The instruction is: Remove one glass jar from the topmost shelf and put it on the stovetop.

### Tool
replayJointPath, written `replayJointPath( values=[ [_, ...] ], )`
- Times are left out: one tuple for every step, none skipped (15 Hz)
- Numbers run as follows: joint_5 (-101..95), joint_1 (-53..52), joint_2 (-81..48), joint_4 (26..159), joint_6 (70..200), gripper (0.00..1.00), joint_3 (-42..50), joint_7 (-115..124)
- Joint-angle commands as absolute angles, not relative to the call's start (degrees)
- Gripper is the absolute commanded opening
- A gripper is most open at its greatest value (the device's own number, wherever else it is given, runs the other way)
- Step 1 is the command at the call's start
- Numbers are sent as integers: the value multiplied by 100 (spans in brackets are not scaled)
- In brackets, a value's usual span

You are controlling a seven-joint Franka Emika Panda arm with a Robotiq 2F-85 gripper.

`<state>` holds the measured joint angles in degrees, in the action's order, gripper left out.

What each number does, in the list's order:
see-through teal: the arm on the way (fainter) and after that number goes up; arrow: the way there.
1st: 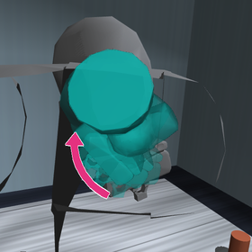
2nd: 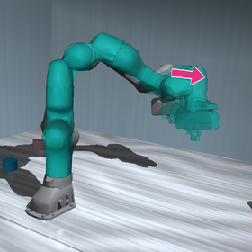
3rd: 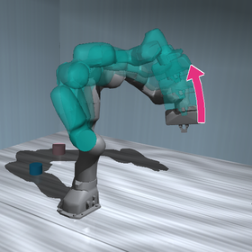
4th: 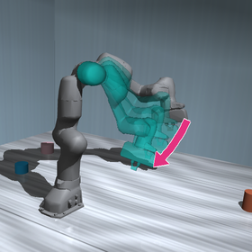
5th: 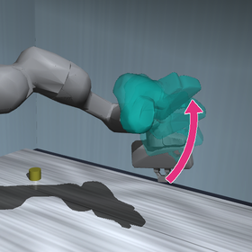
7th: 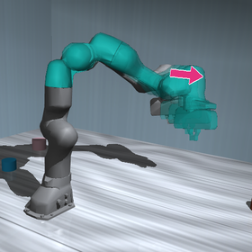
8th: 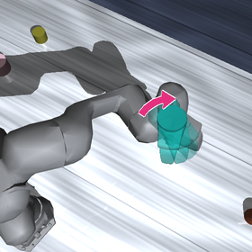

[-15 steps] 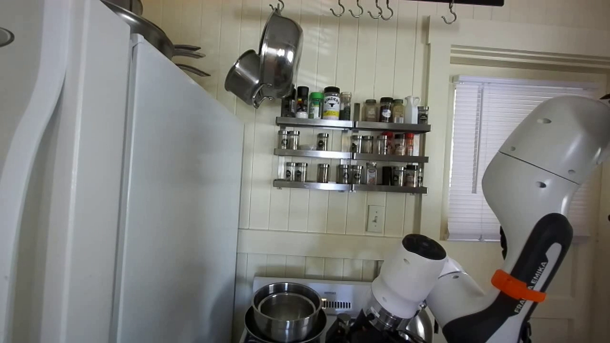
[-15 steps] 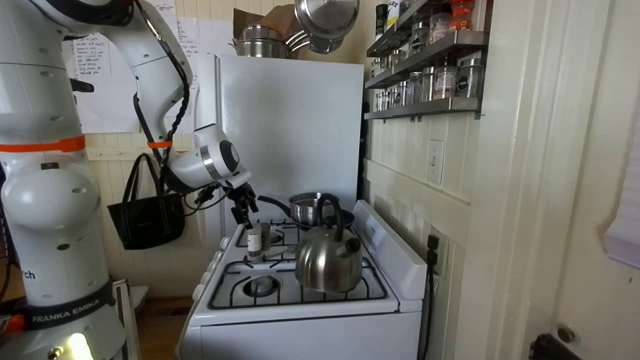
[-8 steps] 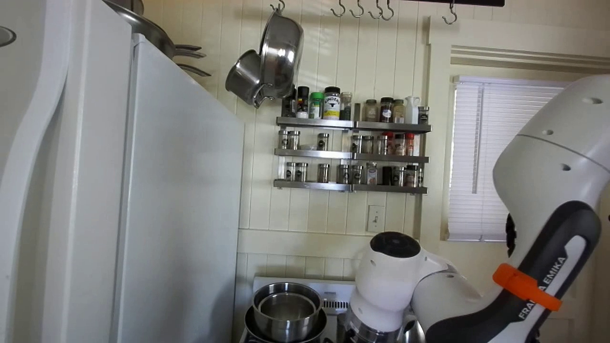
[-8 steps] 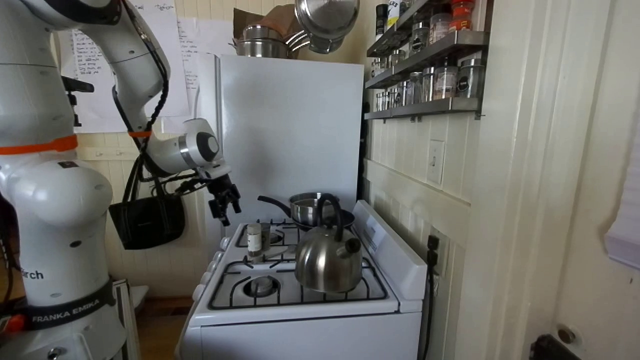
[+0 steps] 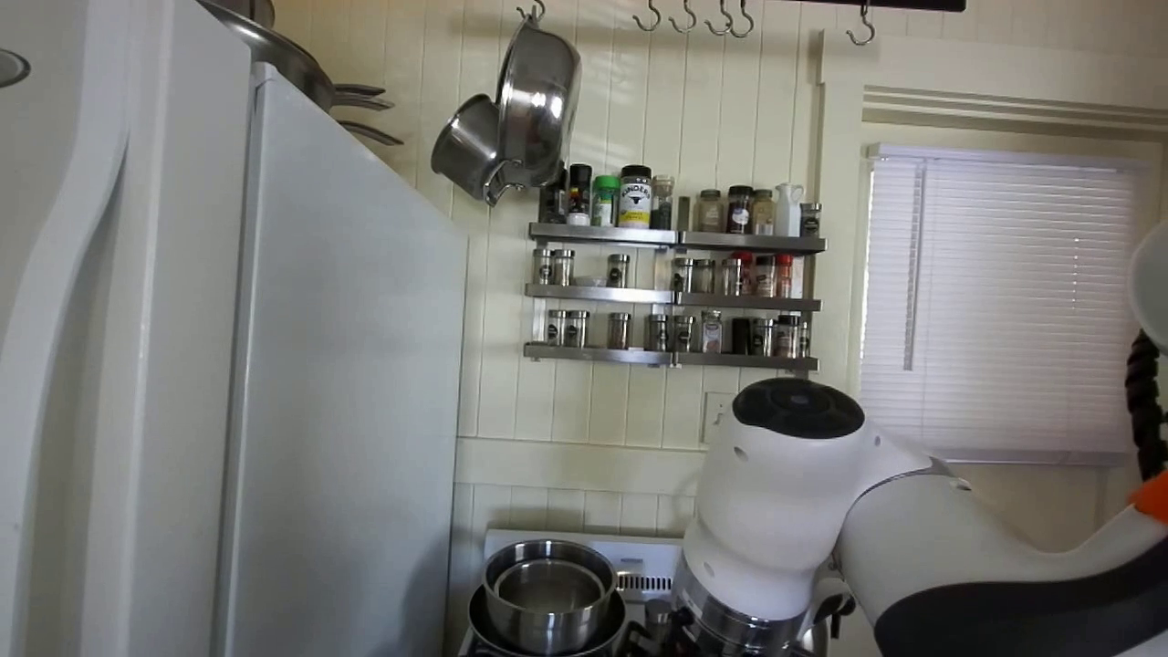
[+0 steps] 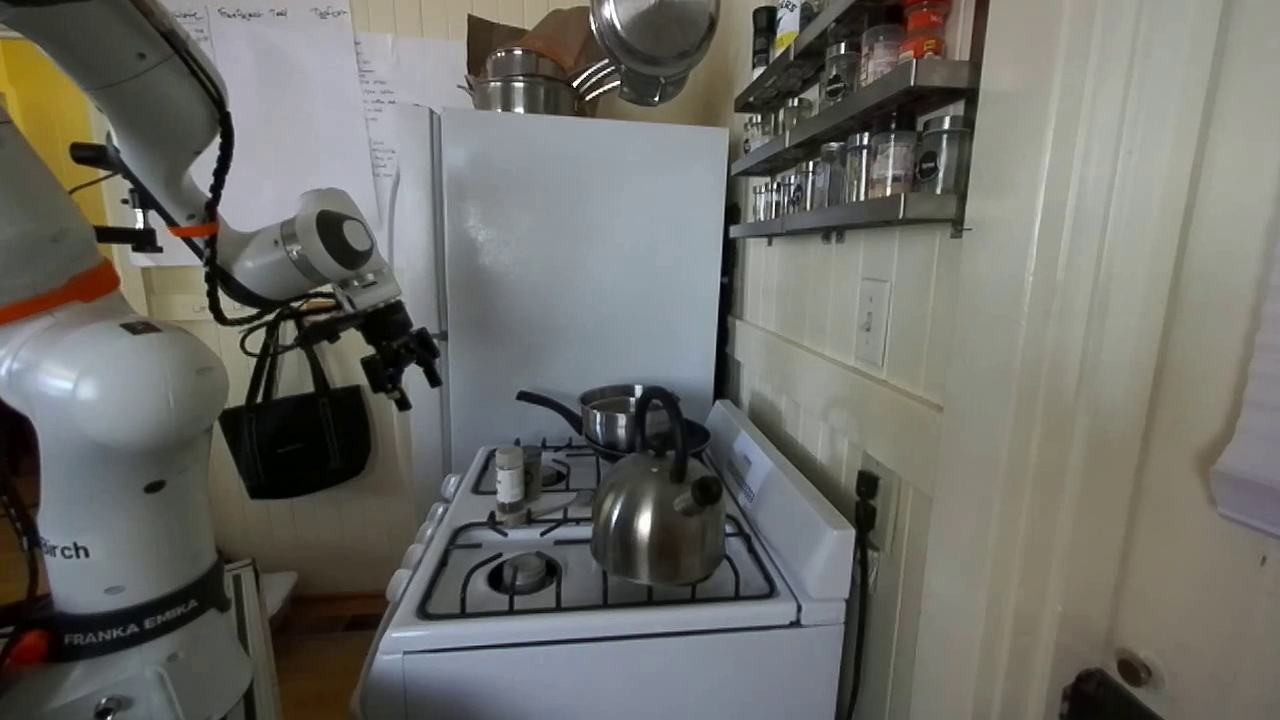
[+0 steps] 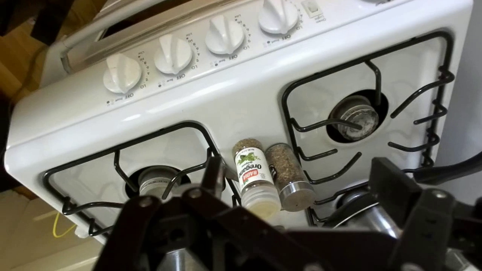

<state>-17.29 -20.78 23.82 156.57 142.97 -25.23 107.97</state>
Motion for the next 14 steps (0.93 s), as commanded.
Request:
replayJointPath(
  values=[
    [-1596,-1890,2363,15656,14310,100,-2670,10681],
    [-1608,-1856,2294,15647,14323,100,-2658,10676],
    [-1612,-1841,2250,15641,14327,100,-2651,10674],
    [-1613,-1839,2236,15640,14327,100,-2651,10674],
    [-1613,-1839,2235,15638,14328,100,-2651,10674],
    [-1613,-1839,2235,15636,14328,100,-2651,10674],
    [-1613,-1839,2235,15635,14328,100,-2652,10674],
    [-1613,-1839,2235,15635,14328,100,-2652,10674],
    [-1613,-1839,2235,15634,14328,100,-2652,10674],
    [-1613,-1839,2235,15634,14328,100,-2652,10674],
    [-1613,-1839,2235,15633,14328,100,-2652,10674],
    [-1613,-1839,2235,15633,14328,100,-2652,10674],
    [-1613,-1839,2235,15633,14328,100,-2652,10674],
    [-1613,-1839,2235,15633,14328,100,-2652,10674]
  ],
)
